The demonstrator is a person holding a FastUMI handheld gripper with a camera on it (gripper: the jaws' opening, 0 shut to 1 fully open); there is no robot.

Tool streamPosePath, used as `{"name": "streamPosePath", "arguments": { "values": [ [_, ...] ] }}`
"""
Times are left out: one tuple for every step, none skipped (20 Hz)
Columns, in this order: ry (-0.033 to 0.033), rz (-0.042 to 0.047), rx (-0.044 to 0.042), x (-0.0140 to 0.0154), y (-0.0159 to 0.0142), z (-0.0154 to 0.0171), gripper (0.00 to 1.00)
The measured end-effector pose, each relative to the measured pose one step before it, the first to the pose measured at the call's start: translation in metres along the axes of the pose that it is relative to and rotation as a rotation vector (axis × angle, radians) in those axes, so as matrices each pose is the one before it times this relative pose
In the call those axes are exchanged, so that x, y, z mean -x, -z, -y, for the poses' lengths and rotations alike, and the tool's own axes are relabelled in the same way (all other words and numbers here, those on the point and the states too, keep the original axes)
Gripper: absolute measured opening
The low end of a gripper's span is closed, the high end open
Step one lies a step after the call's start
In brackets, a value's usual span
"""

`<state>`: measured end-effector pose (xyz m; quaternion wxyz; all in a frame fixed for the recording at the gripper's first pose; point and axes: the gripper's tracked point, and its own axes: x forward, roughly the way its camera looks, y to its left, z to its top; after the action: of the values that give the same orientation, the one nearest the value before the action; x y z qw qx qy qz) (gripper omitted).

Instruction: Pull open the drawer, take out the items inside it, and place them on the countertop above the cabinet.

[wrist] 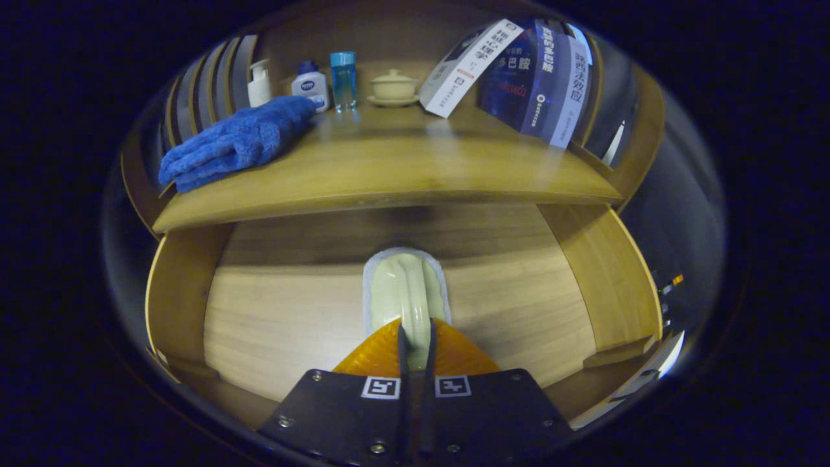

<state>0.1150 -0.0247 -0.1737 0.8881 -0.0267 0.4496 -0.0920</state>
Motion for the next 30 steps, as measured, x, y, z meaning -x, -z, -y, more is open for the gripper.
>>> {"name": "streamPosePath", "arguments": {
  "values": [
    [-0.00119,0.0243,-0.00246,0.00643,-0.00367,-0.00011,0.05],
    [0.00213,0.01912,0.00059,0.00634,-0.00212,0.00107,0.05],
    [0.00645,0.01664,0.00458,0.00824,-0.00303,0.00193,0.05],
    [0.00441,0.01953,0.00402,0.0081,-0.00303,0.00061,0.05],
    [0.00332,0.02514,0.00028,0.00815,-0.00598,0.00059,0.05],
    [0.00259,0.02852,-0.00294,0.00791,-0.00673,0.00053,0.05],
    [0.00972,0.02429,-0.00074,0.00679,-0.0073,0.00171,0.05],
    [0.02175,-0.00361,0.01258,0.00589,-0.00167,0.00525,0.05],
    [0.01628,0.00113,0.00538,0.00451,-0.0047,0.00343,0.05],
    [0.01412,-0.0078,0.01039,0.0042,-0.00125,0.00204,0.05],
    [0.01364,0.01019,0.00475,0.00422,-0.00668,0.00337,0.05],
    [-0.00308,0.01501,-0.00482,0.0033,-0.00804,-0.00059,0.05],
    [0.00234,0.01605,-0.00248,0.00319,-0.00841,-0.00073,0.05],
    [0.00521,0.01721,-0.00218,-0.00008,-0.00926,0.0026,0.05],
    [-0.00526,0.01171,-0.00279,-0.00214,-0.00958,-0.00155,0.05],
    [-0.00513,0.00584,-0.00142,-0.00316,-0.00707,-0.00167,0.05],
    [-0.00619,0.01145,-0.00427,-0.00548,-0.01115,-0.00155,0.05],
    [-0.01913,0.01147,-0.00897,-0.00862,-0.01007,-0.00481,0.05],
    [-0.01298,0.01294,-0.01376,-0.00893,-0.00924,-0.00315,0.05],
    [-0.00963,0.00589,-0.01577,-0.01057,-0.00829,-0.00139,0.05],
    [-0.00983,-0.00688,-0.00946,-0.00872,-0.00548,-0.00204,0.05],
    [-0.0017,-0.00845,-0.00359,-0.00907,-0.0038,-0.00037,0.05],
    [0.0027,-0.00909,-0.00173,-0.00824,-0.00311,-0.00005,0.05],
    [-0.00005,-0.00617,-0.00035,-0.00719,-0.00328,0.00053,0.05],
    [0.00088,-0.0002,-0.00327,-0.00605,-0.00369,-0.00081,0.05],
    [-0.00226,0.00237,-0.00563,-0.00481,-0.0026,-0.00133,0.05],
    [-0.00168,0.00318,-0.00633,-0.00486,-0.0019,-0.00135,0.05],
    [-0.00132,0.00451,-0.00524,-0.00382,-0.00248,-0.00106,0.05],
    [0.00226,0.00298,-0.00458,-0.00329,-0.00168,-0.00018,0.05],
    [0.00044,0.00552,-0.00371,-0.00306,-0.00198,-0.00169,0.05]
  ]
}}
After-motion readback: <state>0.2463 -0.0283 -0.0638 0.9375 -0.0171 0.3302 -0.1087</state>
